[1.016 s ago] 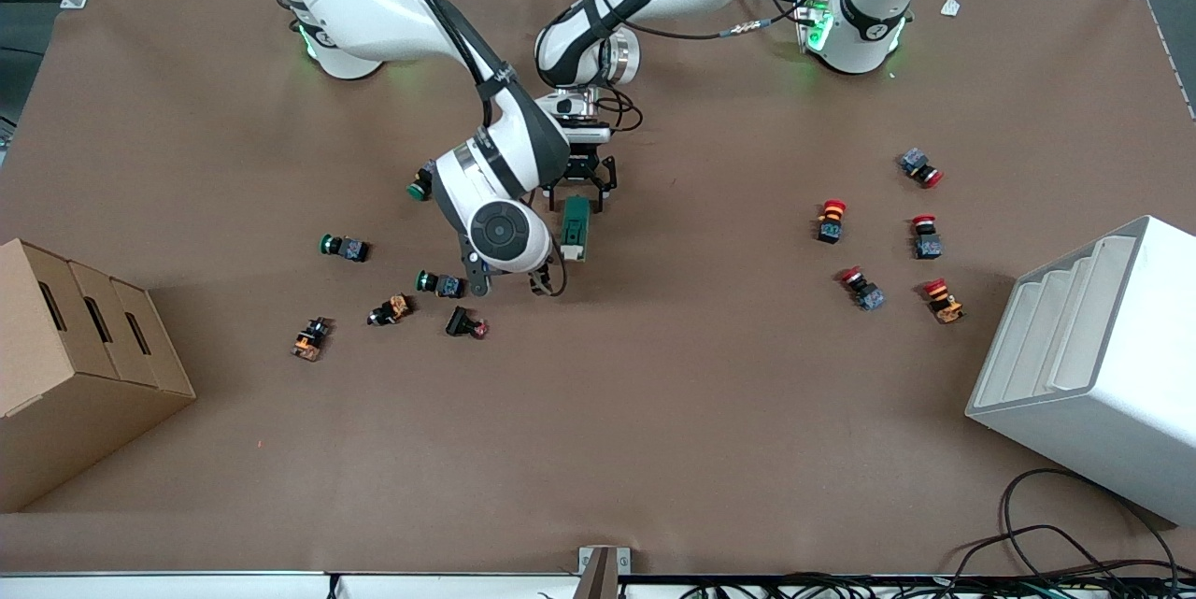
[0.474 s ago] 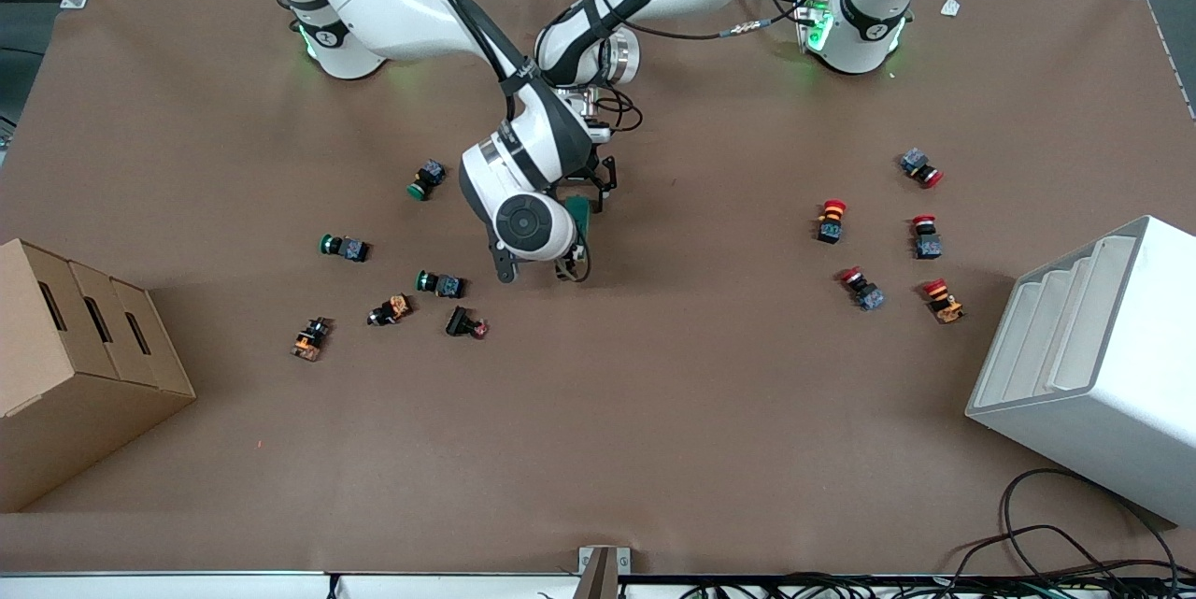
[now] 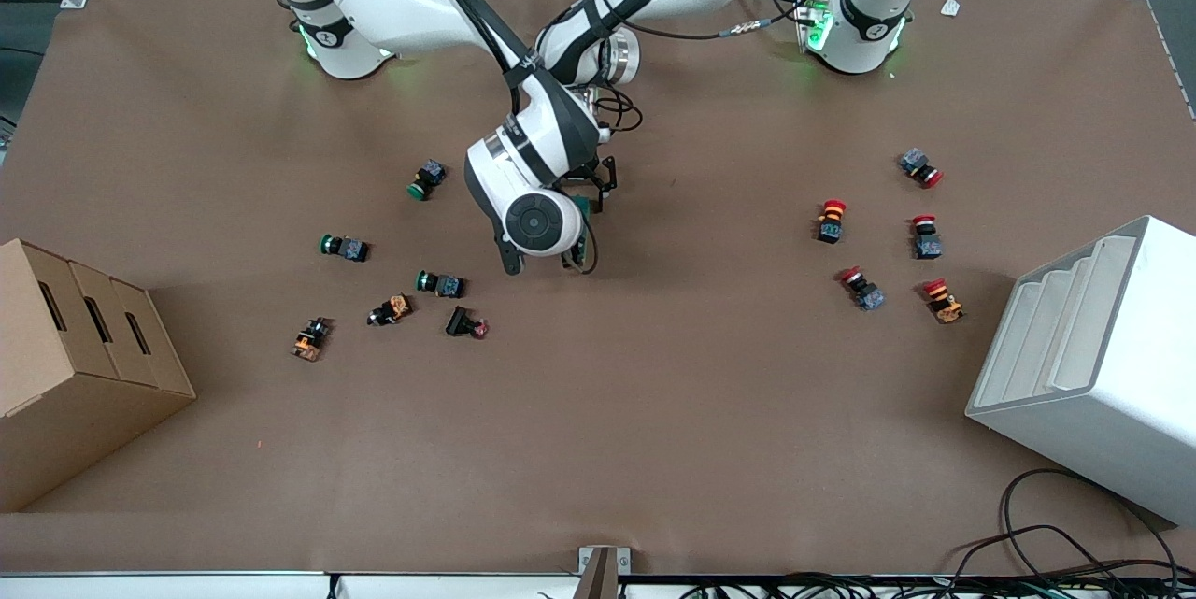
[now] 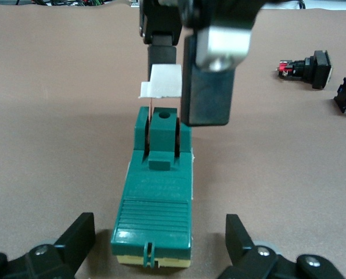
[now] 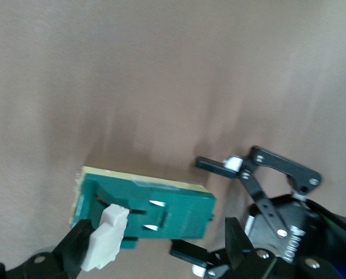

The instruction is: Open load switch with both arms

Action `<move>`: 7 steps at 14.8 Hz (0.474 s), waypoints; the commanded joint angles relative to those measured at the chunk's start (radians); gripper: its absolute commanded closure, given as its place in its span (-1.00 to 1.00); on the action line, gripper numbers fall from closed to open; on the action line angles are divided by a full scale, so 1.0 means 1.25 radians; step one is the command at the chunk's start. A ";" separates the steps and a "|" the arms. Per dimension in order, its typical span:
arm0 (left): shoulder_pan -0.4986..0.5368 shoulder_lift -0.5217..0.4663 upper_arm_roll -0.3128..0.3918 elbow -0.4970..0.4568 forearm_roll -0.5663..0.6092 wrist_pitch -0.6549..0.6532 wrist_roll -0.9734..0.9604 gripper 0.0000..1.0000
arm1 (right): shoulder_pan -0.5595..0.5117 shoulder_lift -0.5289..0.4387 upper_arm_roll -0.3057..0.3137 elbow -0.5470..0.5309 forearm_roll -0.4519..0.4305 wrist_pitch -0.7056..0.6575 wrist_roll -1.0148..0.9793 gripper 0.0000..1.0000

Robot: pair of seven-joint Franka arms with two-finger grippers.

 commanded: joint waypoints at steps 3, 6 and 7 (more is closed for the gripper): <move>-0.008 0.015 0.004 0.017 0.011 -0.003 -0.008 -0.97 | 0.001 -0.007 0.004 0.009 0.020 -0.048 0.005 -1.00; -0.008 0.016 0.004 0.017 0.011 -0.003 -0.008 -0.97 | 0.006 -0.009 0.004 0.009 0.020 -0.080 0.004 -1.00; -0.008 0.016 0.004 0.017 0.011 -0.003 -0.008 -0.97 | 0.007 -0.012 0.004 0.009 0.020 -0.093 0.003 -1.00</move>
